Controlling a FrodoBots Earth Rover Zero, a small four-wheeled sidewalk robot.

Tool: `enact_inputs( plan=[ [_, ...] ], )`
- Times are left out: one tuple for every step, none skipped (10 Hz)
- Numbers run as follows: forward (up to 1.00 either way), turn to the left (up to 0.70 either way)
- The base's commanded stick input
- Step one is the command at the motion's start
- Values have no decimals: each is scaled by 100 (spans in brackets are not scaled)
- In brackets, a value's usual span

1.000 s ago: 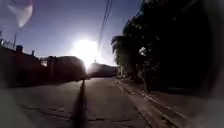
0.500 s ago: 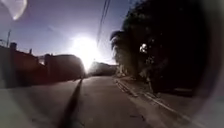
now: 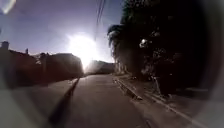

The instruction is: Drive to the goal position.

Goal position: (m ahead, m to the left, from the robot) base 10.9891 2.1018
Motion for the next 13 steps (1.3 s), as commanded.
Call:
enact_inputs(
  plan=[
    [100, 16],
    [100, 16],
    [100, 16],
    [100, 6],
    [100, 0],
    [100, 0],
    [100, 0],
    [100, 0],
    [100, 0],
    [100, 0],
    [100, 0],
    [100, 0],
    [100, 0]
  ],
)
